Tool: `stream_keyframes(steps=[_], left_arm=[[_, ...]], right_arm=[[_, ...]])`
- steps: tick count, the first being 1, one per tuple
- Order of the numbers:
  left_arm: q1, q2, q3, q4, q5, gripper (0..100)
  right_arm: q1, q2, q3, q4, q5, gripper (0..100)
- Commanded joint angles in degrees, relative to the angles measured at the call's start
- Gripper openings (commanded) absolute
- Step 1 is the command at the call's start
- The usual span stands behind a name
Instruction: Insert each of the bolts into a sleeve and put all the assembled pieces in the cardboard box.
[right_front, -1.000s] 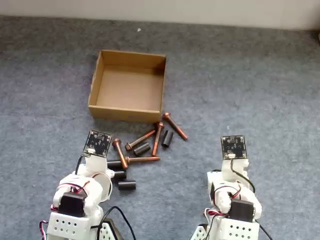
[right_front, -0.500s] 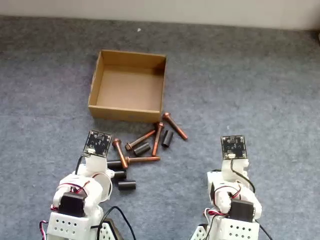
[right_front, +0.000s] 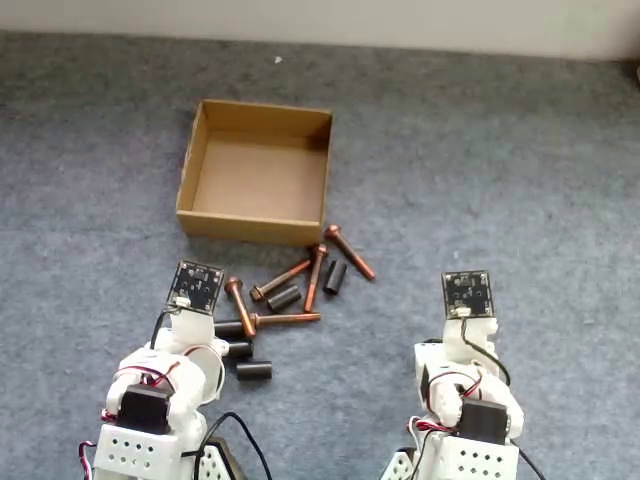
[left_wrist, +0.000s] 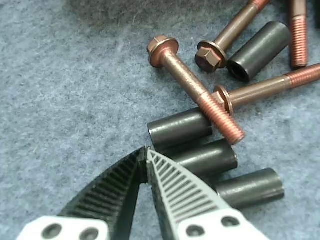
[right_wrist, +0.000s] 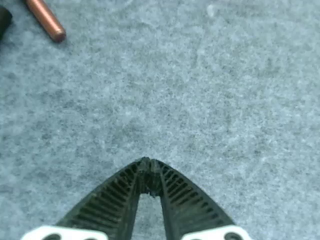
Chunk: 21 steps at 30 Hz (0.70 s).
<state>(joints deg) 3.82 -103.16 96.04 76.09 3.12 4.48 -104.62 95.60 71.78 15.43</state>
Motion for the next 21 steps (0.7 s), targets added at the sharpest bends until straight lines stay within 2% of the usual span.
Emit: stream_keyframes(steps=[1,7,15,21], left_arm=[[-0.31,-0.4,1.19,0.26,-0.62,0],[-0.31,-0.4,1.19,0.26,-0.62,0],[5.58,-0.4,1.1,0.26,-0.53,0],[6.11,-0.48,0.57,0.53,-0.62,0]], right_arm=[[0.4,-0.66,8.92,0.31,-0.18,0.8],[0.4,-0.66,8.92,0.31,-0.18,0.8],[0.31,-0.66,8.92,0.31,-0.18,0.8],[0.31,-0.57,8.92,0.31,-0.18,0.8]])
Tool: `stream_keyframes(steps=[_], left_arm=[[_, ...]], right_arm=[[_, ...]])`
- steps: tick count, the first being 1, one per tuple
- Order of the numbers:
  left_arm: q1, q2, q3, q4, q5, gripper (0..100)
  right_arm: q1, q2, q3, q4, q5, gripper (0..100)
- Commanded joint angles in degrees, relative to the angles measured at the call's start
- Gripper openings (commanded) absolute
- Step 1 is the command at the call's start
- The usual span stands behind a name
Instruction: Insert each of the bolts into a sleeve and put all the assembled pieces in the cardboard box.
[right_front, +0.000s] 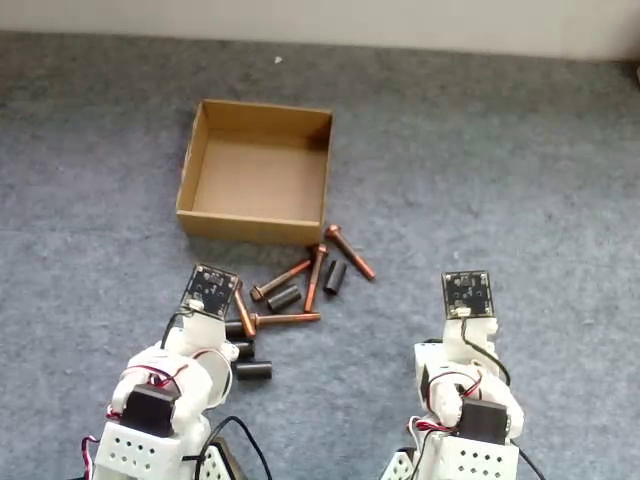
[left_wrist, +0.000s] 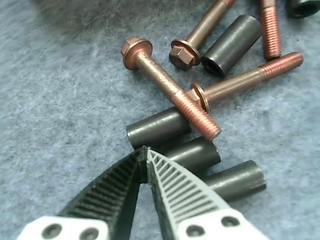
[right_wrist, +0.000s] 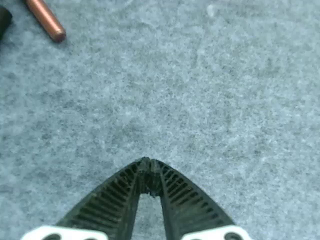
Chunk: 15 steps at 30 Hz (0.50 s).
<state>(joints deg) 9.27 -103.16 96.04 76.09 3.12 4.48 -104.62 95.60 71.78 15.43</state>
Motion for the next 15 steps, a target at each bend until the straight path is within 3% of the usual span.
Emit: stream_keyframes(steps=[1,6,13,15], left_arm=[[0.66,-0.57,-0.04,0.7,-0.62,0],[-2.51,-0.57,-5.67,1.93,-0.7,0],[-20.62,-0.66,-11.74,1.85,-1.05,0],[-23.16,-0.66,-12.53,1.85,-5.01,0]], right_arm=[[0.4,-0.57,8.92,0.31,-0.18,0.8],[0.66,-0.66,8.04,-0.57,-0.09,0.8],[0.31,-0.66,-2.86,-4.26,-0.09,0.8],[0.22,-0.57,-6.9,-4.26,-0.09,1.3]])
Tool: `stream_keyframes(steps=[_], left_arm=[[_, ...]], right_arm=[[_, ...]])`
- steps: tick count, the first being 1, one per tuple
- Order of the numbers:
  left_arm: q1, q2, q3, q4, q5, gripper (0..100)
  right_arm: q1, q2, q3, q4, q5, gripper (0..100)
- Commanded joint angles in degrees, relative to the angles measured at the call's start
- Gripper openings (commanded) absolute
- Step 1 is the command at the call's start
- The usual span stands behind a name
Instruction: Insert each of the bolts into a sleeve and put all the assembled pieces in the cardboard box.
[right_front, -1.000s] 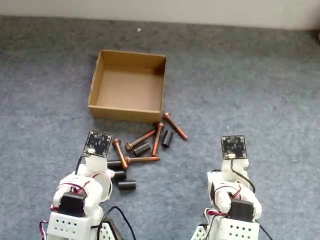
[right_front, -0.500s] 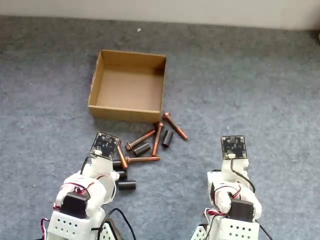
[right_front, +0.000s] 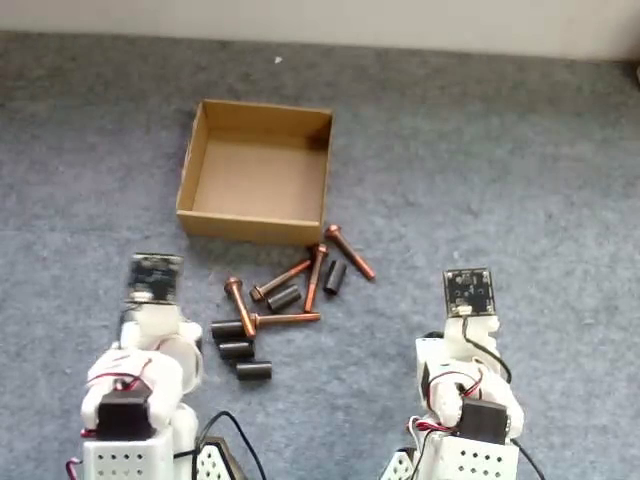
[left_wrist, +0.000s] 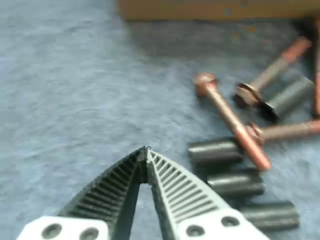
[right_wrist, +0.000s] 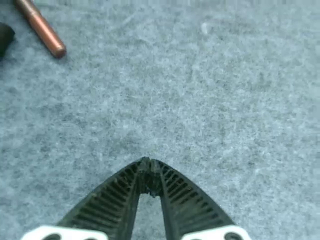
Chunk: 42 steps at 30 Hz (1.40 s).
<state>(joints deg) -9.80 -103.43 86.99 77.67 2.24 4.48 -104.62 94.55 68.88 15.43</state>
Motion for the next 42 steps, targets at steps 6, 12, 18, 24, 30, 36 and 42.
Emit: stream_keyframes(steps=[6,12,18,24,30,36,42], left_arm=[[-8.66,-0.4,-3.56,0.35,-14.15,0],[-9.54,-0.4,-3.47,0.35,-14.24,0],[-9.54,-0.4,-3.47,0.35,-14.33,0],[-9.63,-0.4,-3.47,0.35,-14.24,0],[-9.63,-0.4,-3.47,0.35,-14.33,0],[-9.63,-0.31,-3.47,0.35,-14.33,0],[-9.63,-0.31,-2.51,0.26,-14.42,0]], right_arm=[[-9.27,1.63,-17.89,-0.92,-0.09,2.9],[-19.74,22.9,-31.08,-1.19,-4.66,5.3],[-29.41,49.1,-47.16,-1.01,-14.77,5.7],[-35.82,71.78,-59.47,-1.01,-25.14,15.3],[-37.05,90.77,-70.37,-1.45,-29.54,15.4],[-36.7,104.4,-79.69,-1.45,-32.79,15.4],[-35.56,112.57,-82.42,-5.67,-32.79,15.2]])
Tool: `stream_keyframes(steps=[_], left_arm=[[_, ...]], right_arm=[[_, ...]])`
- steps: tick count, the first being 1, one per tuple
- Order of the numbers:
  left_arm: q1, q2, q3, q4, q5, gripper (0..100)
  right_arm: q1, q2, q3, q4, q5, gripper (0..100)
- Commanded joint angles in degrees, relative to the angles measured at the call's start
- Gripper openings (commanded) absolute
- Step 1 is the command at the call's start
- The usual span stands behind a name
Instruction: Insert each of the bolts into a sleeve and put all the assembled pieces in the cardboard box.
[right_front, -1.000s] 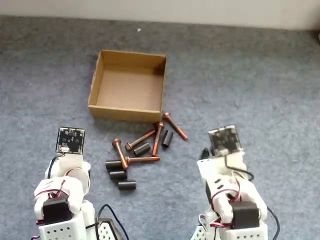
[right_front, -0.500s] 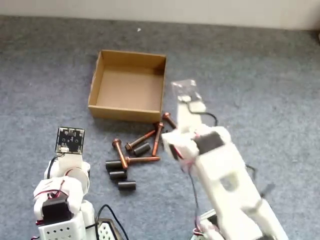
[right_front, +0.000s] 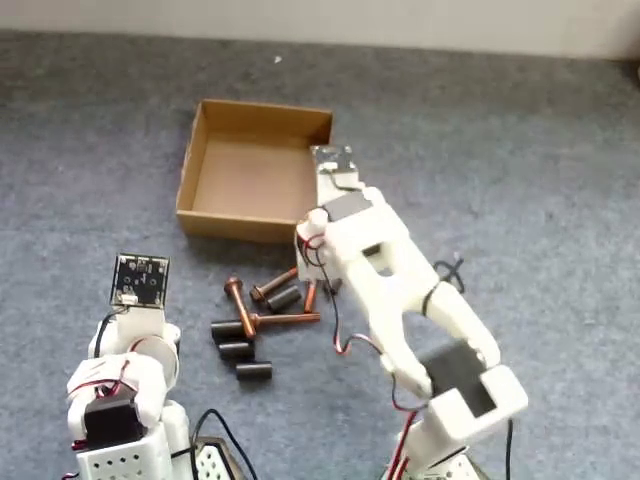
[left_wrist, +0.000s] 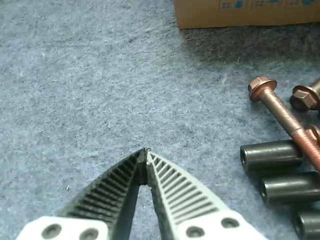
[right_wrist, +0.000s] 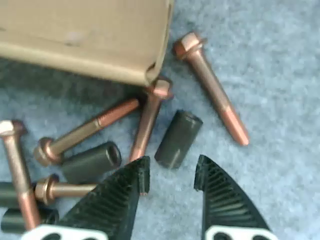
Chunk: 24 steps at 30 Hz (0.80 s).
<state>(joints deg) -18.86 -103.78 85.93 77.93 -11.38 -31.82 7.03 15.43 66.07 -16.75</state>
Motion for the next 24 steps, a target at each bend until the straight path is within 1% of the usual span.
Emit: stream_keyframes(steps=[1,5,11,13,15,16,18,22,24], left_arm=[[-0.57,0.04,-1.27,0.0,-0.79,0],[-0.57,0.04,-1.19,0.0,-0.79,0],[-0.57,0.04,-1.1,0.0,-0.79,0],[-0.4,0.04,-0.31,0.0,-0.79,0],[-0.31,0.04,0.04,0.0,-0.79,0],[-0.4,0.04,0.04,0.0,-0.79,0],[-0.4,0.04,0.04,0.0,-0.79,0],[-0.22,0.04,-0.13,0.0,-0.79,0],[-0.22,-0.04,-0.48,0.0,-0.79,0]], right_arm=[[1.27,1.89,-3.3,-3.82,-0.62,15.2],[3.91,5.14,-3.47,-5.41,-0.62,15.2],[3.82,10.51,-3.38,-6.55,-0.35,14.2],[3.82,11.38,-3.56,-6.55,-0.18,8.8],[3.82,11.21,-3.56,-6.29,0.18,1.3],[3.74,10.42,-3.56,-6.11,1.67,0.0],[3.74,7.78,-3.47,-4.26,4.22,0.5],[3.82,-2.15,-3.03,-2.07,4.31,0.4],[4.0,-8.4,-0.31,-1.45,4.4,0.4]])
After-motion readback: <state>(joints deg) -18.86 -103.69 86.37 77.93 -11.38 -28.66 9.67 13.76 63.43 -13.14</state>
